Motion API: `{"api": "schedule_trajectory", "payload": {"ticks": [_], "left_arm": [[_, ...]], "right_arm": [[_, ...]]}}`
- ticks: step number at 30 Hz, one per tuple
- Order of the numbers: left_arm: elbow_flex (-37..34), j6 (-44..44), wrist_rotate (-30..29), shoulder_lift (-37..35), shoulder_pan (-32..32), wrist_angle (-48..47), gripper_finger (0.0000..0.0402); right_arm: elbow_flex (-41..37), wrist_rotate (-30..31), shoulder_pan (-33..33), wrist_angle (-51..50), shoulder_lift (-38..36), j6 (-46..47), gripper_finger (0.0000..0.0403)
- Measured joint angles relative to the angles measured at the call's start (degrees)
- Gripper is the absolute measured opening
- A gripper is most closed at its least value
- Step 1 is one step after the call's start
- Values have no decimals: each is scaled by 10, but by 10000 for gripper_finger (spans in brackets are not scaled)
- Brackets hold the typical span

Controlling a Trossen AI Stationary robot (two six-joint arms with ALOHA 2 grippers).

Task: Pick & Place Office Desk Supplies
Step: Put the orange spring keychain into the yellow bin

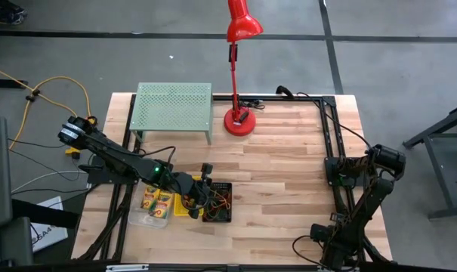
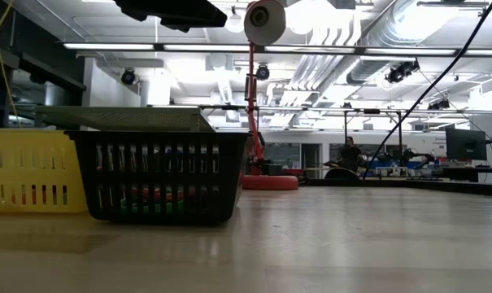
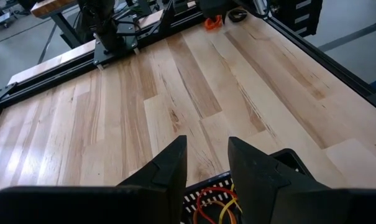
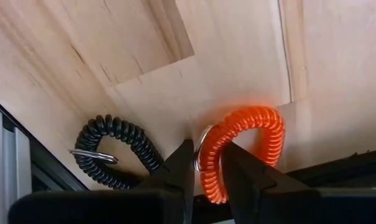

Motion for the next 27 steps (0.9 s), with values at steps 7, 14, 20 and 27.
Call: {"api": "schedule_trajectory", "payload": {"ticks": [7,14,20,27], "left_arm": [[0,0,0,0,0,0,111],[0,0,0,0,0,0,111],[0,0,0,0,0,0,111],[0,0,0,0,0,0,111]], "right_arm": [[-2,3,0,0,-12,1,31],[-3,8,0,-2,-19,3,20],[-2,7,0,-2,-20,2,18],[-1,47,-38,5,-21,-16,17]]}}
